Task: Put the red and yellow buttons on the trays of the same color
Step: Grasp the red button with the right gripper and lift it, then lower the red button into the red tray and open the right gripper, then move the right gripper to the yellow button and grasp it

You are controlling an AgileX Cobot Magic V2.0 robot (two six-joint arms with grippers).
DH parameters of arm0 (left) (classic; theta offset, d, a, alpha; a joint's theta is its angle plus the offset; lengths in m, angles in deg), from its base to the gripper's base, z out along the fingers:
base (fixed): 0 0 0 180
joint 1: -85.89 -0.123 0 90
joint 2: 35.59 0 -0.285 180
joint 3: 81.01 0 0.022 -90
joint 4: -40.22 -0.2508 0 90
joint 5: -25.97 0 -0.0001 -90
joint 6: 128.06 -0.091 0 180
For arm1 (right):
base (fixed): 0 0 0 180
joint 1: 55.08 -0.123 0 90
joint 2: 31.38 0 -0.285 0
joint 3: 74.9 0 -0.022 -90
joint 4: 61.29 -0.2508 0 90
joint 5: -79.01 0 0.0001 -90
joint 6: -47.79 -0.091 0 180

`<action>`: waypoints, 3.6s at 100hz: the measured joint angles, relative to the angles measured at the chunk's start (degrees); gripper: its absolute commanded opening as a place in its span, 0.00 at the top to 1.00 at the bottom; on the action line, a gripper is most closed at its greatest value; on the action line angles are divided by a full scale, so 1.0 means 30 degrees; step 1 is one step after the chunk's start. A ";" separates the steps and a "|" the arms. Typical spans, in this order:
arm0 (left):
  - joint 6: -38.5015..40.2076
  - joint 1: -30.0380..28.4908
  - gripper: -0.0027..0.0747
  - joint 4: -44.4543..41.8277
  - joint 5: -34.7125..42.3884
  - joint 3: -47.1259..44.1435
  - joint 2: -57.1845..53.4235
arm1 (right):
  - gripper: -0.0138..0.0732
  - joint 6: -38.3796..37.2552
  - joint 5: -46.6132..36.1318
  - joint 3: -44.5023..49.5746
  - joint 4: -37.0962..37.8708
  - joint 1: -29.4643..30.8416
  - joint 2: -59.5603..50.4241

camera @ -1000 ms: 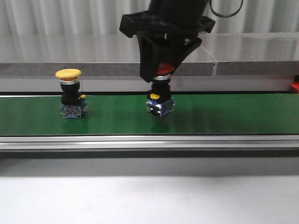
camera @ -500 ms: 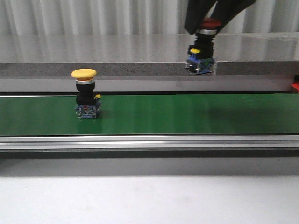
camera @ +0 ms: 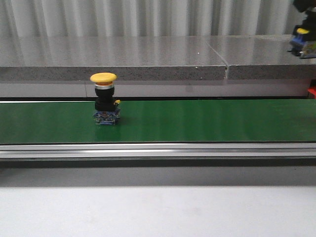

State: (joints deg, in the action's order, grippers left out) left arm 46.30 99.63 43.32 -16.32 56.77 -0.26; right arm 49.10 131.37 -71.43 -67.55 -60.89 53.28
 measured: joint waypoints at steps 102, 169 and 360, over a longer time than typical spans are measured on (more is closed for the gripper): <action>0.0000 0.0000 0.99 0.0000 0.0000 0.0000 0.0000 | 0.62 -0.3294 -0.3583 0.0723 0.0000 1.3234 0.3475; 0.0000 0.0000 0.99 0.0000 -0.0036 0.0000 0.0000 | 0.62 -0.3395 -0.8019 0.0723 -0.0008 1.3234 0.7891; 0.0000 0.0000 0.99 0.0000 -0.0036 0.0000 0.0000 | 0.21 0.0410 -0.2884 0.0723 -0.1869 0.4700 -0.1521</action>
State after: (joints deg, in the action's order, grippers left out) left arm 46.30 99.63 43.32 -16.43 56.77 -0.26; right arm 50.33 122.71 -69.26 -73.16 -46.79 48.72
